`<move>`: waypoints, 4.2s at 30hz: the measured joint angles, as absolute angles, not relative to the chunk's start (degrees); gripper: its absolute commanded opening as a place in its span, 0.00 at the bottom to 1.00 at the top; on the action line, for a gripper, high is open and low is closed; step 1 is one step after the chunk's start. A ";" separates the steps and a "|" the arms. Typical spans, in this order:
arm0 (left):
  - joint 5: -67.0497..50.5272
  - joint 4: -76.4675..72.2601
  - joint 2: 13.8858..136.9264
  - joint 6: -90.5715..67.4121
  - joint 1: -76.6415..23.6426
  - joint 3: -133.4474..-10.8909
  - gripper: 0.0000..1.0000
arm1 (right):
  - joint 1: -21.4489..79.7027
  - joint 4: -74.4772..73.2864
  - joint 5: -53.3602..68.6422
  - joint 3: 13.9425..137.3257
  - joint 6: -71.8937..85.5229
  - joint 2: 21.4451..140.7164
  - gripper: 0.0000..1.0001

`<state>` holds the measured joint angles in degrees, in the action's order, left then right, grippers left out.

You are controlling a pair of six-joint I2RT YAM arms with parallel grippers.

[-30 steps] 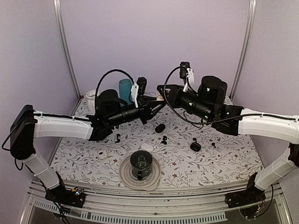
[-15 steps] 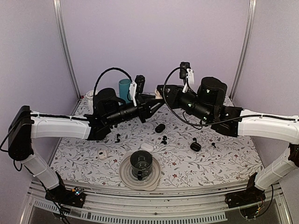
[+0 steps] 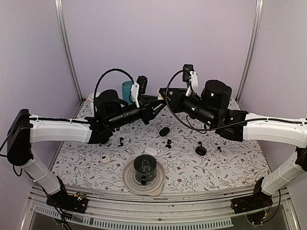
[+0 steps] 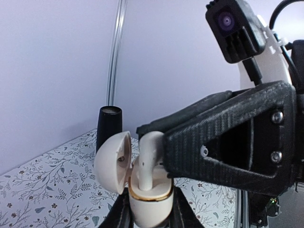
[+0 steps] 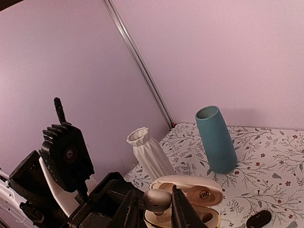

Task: Insert the wireless bluetooth earbuds into the charging case
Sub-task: Insert the left earbud into the left side groove of the charging case, then pass from the left arm to the right, then pick up the right earbud from the center of the board.

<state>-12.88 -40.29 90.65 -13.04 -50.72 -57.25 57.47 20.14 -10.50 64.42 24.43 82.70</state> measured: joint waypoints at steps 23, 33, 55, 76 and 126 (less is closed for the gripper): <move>-13.26 -38.65 88.29 -11.99 -50.17 -55.72 0.00 | 57.76 13.58 -13.17 66.26 24.91 81.89 0.58; -18.48 -41.32 83.99 -13.61 -47.79 -54.63 0.00 | 53.67 16.80 -2.15 59.24 20.18 73.49 0.83; -38.59 -46.83 82.81 -21.21 -46.96 -54.59 0.00 | 50.19 34.79 27.57 52.58 15.44 75.59 0.52; -40.45 -45.80 84.12 -21.69 -46.96 -56.47 0.00 | 50.17 37.78 30.87 53.95 18.98 77.47 0.22; -13.04 -21.06 64.16 -18.94 -43.27 -38.39 0.40 | 49.80 36.45 25.06 52.16 17.69 77.21 0.03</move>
